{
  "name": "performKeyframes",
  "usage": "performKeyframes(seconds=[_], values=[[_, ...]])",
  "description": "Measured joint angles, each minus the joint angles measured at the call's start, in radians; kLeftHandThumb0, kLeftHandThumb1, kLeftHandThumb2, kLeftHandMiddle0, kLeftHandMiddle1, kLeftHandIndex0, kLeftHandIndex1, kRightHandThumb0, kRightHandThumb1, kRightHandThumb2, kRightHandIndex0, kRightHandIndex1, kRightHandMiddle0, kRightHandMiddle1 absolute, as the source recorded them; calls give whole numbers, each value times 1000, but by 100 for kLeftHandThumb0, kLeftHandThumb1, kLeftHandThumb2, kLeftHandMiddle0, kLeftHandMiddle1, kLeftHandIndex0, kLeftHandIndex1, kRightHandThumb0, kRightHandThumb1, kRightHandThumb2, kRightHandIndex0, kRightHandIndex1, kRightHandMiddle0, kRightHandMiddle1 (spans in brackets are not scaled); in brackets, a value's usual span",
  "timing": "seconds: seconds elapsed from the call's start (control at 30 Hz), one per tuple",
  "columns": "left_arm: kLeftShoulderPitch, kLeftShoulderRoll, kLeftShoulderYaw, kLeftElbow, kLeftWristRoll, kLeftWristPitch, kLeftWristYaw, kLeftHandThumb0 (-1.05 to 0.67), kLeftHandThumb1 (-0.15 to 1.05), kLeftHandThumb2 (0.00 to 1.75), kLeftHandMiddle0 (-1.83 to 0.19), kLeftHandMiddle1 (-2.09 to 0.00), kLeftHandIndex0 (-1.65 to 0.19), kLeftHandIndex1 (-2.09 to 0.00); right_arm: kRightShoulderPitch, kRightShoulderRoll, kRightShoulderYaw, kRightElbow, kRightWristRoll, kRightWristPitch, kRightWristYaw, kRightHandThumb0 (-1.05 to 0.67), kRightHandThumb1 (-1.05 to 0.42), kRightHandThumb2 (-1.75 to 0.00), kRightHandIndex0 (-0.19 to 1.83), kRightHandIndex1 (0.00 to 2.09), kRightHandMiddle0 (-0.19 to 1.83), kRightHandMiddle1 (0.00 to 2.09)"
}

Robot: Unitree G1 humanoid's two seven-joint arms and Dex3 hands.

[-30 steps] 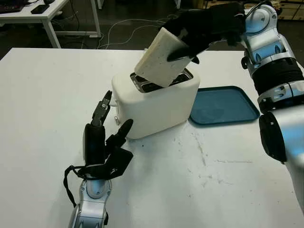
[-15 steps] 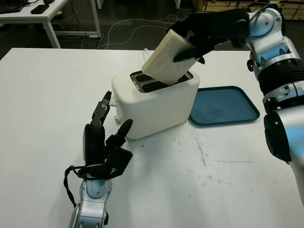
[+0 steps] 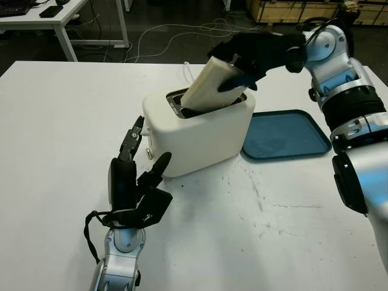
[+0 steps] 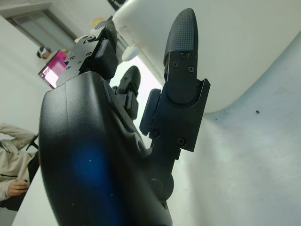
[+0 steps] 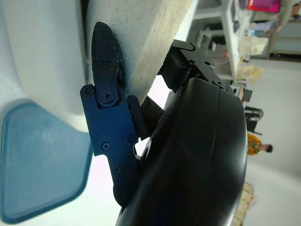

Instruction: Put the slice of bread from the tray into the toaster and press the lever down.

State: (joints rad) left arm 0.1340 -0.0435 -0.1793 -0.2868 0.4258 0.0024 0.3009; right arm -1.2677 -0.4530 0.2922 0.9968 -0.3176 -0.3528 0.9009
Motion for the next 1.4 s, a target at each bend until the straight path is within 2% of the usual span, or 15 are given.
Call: performKeyframes(seconds=[0.3,0.5,0.6,0.67,0.7,0.77,0.8,0.83,0.9,1.1,1.4], values=[[-1,0,-1,3,0,0,1,-62,92,31,-32,-26,-31,0,1,0,50,-31,-47,-7,-3,-42,-92,-24,110,175,89,175],[-1,0,-2,3,0,0,10,-61,92,31,-32,-26,-31,0,7,0,94,-50,-96,-68,-56,-53,-92,-21,111,175,90,175],[-1,0,-4,3,0,0,11,-60,92,32,-31,-26,-30,0,16,0,100,-56,-106,-93,-94,-63,-92,-11,99,175,82,174],[0,0,-7,3,0,0,11,-60,92,32,-30,-26,-30,0,28,-3,101,-76,-112,-95,-117,-71,-90,-4,74,154,68,140],[0,0,-8,3,0,0,11,-60,92,32,-31,-27,-30,0,36,-5,101,-93,-112,-97,-123,-75,-88,-2,52,137,64,103],[0,0,-10,3,0,0,11,-60,92,31,-31,-27,-30,0,52,-9,98,-121,-106,-108,-127,-77,-84,-1,29,122,62,60],[1,0,-10,3,0,0,11,-60,92,31,-31,-27,-31,0,61,-9,94,-132,-96,-113,-126,-78,-82,0,19,106,60,35],[3,0,-10,3,0,0,11,-60,92,31,-31,-27,-31,0,68,-9,89,-142,-89,-116,-125,-79,-81,0,14,99,58,25],[7,0,-10,3,0,0,11,-60,92,31,-32,-27,-31,0,76,-16,82,-168,-86,-138,-129,-83,-82,-1,3,84,53,12],[16,-1,-14,2,0,0,18,-59,92,30,-32,-27,-31,-1,93,-22,68,-210,-88,-184,-198,-88,-82,-1,0,46,43,1],[16,-1,-14,2,0,0,18,-59,92,30,-32,-26,-31,-1,93,-31,48,-252,-91,-182,-254,-88,-79,0,0,35,38,0]])
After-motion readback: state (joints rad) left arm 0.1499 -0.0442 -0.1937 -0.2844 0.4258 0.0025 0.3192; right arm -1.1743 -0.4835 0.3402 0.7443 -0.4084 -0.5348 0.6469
